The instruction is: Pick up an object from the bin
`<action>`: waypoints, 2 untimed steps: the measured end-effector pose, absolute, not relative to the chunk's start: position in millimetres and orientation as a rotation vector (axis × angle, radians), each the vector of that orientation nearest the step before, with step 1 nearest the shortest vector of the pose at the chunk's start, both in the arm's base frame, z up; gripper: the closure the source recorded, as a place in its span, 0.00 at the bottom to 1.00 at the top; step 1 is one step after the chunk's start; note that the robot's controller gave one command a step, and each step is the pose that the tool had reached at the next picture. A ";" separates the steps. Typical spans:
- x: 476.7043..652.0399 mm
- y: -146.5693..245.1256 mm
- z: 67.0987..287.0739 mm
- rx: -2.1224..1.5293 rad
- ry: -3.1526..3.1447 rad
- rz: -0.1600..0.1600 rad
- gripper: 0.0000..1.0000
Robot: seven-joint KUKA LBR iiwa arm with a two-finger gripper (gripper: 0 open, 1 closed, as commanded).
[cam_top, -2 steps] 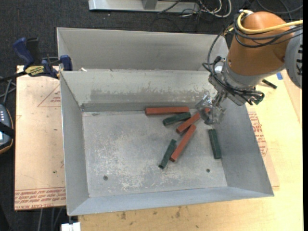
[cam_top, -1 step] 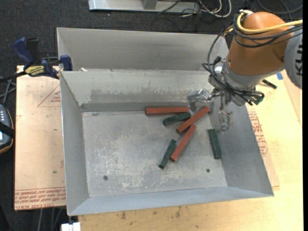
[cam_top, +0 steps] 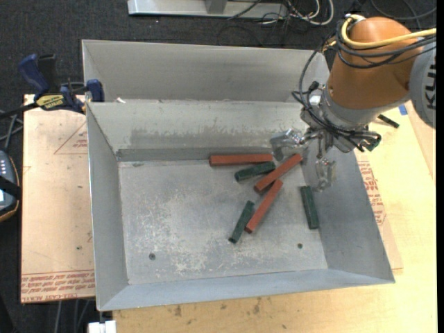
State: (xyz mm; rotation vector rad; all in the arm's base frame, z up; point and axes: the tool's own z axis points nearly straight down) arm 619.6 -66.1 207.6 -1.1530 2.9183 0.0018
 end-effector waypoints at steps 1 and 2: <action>630.4 -86.2 154.8 -1.155 2.911 -0.004 0.00; 631.3 -102.8 124.1 -1.001 2.979 0.007 0.00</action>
Offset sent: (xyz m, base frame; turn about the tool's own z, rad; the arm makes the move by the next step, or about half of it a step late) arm 0.0154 -0.0487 -0.0837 0.1697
